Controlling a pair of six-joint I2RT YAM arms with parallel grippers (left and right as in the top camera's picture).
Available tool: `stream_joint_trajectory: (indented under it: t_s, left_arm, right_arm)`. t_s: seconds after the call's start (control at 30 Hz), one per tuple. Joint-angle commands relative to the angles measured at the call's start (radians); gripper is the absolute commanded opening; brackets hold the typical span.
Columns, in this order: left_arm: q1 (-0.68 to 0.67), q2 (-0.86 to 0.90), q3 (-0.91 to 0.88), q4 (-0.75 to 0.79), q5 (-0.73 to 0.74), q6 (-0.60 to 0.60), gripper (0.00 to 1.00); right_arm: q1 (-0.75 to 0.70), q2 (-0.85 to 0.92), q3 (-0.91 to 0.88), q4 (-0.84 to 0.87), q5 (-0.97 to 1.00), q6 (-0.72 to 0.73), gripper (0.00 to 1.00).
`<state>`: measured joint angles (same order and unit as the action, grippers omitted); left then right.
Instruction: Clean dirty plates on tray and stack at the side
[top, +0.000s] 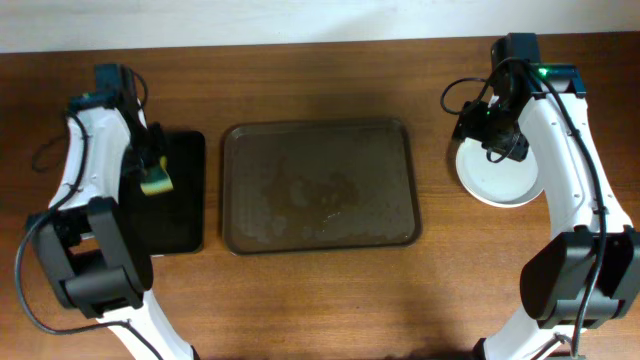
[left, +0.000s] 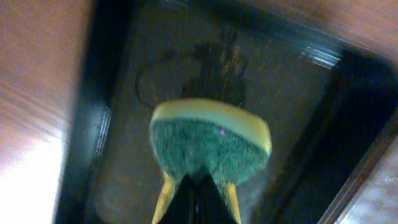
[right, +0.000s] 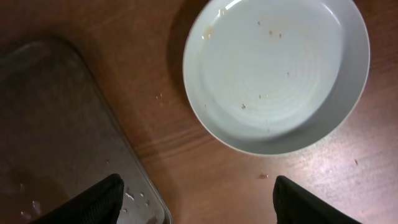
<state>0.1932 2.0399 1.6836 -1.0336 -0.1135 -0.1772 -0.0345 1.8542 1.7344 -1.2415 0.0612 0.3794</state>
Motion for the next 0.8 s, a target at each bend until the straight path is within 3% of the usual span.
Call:
stream_joint_trajectory:
  t_s: [0.0,0.03,0.07,0.1,0.17,0.27,0.3,0.47,0.77]
  left_arm:
    - [0.002,-0.001,-0.138,0.124,-0.014,-0.013,0.36]
    - [0.002,-0.002,-0.138,0.129,-0.014,-0.013,0.69]
    - [0.002,-0.005,-0.131,0.128,-0.009,-0.013,0.87]
    - [0.002,-0.012,-0.109,0.107,0.034,-0.013,0.99]
    - [0.001,-0.068,-0.008,0.018,0.108,-0.013,0.99]
    - [-0.039,-0.244,0.093,-0.041,0.163,-0.013,0.99]
    - [-0.054,-0.291,0.093,-0.041,0.163,-0.013,0.99]
    - [-0.055,-0.312,0.092,-0.042,0.163,-0.013,0.99]
    - [-0.055,-0.312,0.092,-0.042,0.163,-0.013,0.99]
  right_arm:
    - [0.009,-0.015,0.014,-0.024,-0.001,-0.01,0.77]
    - [0.009,-0.015,0.014,-0.027,-0.002,-0.01,0.77]
    - [0.009,-0.015,0.014,-0.027,-0.001,-0.026,0.75]
    - [0.009,-0.018,0.017,-0.027,-0.002,-0.033,0.72]
    - [0.007,-0.075,0.027,-0.029,-0.001,-0.055,0.72]
    - [0.007,-0.306,0.032,-0.047,0.003,-0.059,0.82]
    - [0.007,-0.409,0.032,-0.066,0.003,-0.089,0.98]
    - [0.007,-0.671,0.032,-0.139,0.039,-0.106,0.98]
    - [0.008,-0.659,0.008,-0.115,0.047,-0.106,0.98]
